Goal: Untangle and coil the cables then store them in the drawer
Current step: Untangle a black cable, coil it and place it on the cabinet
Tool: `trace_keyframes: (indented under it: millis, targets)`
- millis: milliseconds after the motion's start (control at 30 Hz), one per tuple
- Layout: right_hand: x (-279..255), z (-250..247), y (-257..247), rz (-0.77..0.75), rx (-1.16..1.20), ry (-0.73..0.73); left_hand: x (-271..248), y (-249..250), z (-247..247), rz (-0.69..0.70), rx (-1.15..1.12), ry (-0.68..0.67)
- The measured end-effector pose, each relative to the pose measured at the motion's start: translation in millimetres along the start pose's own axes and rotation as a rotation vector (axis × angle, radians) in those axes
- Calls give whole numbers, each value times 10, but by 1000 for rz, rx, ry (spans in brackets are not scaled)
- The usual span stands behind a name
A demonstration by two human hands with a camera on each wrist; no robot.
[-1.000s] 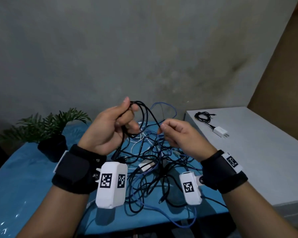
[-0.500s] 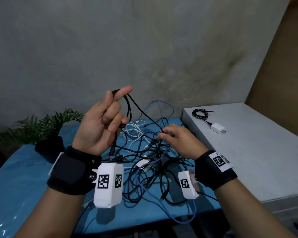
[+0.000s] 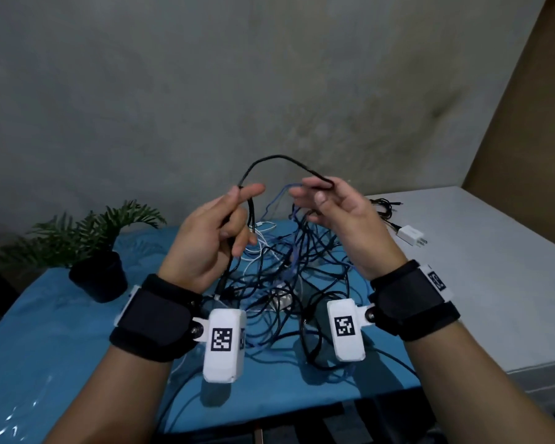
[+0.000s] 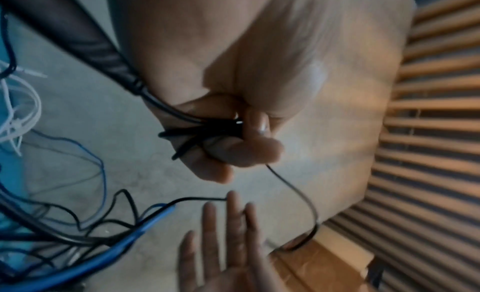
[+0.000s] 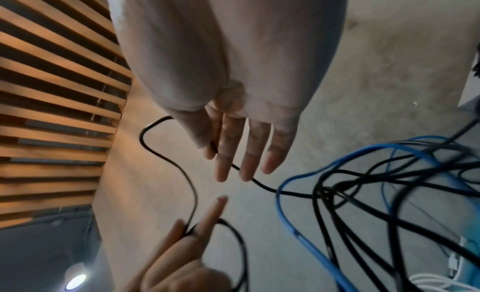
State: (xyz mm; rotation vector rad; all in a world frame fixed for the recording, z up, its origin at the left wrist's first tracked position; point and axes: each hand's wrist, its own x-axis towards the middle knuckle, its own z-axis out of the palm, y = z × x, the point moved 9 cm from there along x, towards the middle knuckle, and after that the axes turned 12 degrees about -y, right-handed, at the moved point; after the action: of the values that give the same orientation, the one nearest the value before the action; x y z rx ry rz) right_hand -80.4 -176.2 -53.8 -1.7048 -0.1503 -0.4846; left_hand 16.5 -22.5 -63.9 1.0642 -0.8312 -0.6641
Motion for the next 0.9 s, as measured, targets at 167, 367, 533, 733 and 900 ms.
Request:
trace_keyframes:
  millis: [167,367,533,733,900]
  targets:
    - [-3,272,-32,6,-91,-132,21,-290,123,-85,202,-46]
    - [-30,317,-16,-20,-37,-150,28,-308,74,-135,412,-32]
    - [-30,467,338,99,-410,-188,44,-196,29,-69,430,9]
    - [-65,413,748,195,-744,-187,8,63,-131,100,354,192]
    - [-181,-234,1088,449,-756,-16,-211,771,-807,358,132,425]
